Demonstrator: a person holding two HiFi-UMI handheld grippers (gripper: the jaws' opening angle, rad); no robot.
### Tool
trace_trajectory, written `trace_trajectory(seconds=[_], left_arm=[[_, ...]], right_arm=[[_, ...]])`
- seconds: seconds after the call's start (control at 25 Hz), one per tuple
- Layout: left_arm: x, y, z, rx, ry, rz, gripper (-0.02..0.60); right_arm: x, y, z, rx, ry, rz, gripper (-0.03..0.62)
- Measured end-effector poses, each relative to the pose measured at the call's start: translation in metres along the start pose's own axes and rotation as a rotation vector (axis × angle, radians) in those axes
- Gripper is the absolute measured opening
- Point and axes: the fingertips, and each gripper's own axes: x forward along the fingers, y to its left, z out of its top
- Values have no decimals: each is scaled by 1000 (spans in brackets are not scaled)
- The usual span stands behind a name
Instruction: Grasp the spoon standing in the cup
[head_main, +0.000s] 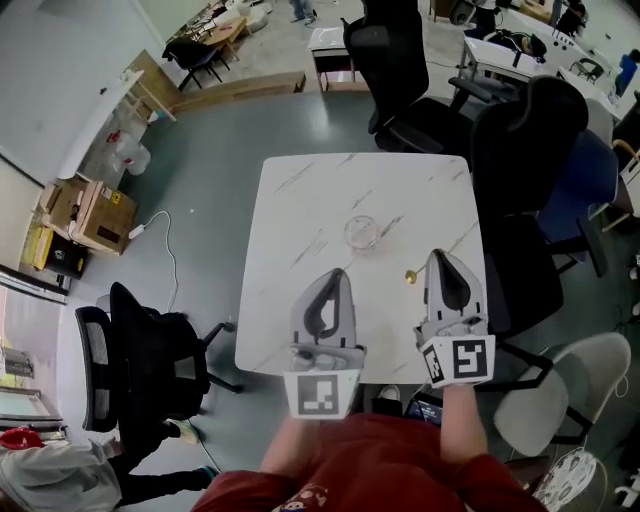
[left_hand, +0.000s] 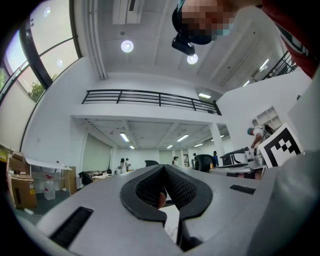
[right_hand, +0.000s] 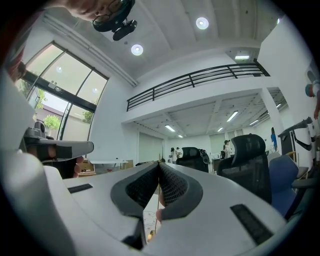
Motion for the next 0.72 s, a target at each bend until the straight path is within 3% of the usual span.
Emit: trace_trajectory(seconds=[0.72], left_arm=[[-61, -53, 44, 48, -80, 39, 9]], right_arm=[[-85, -2, 58, -46, -119, 57, 14]])
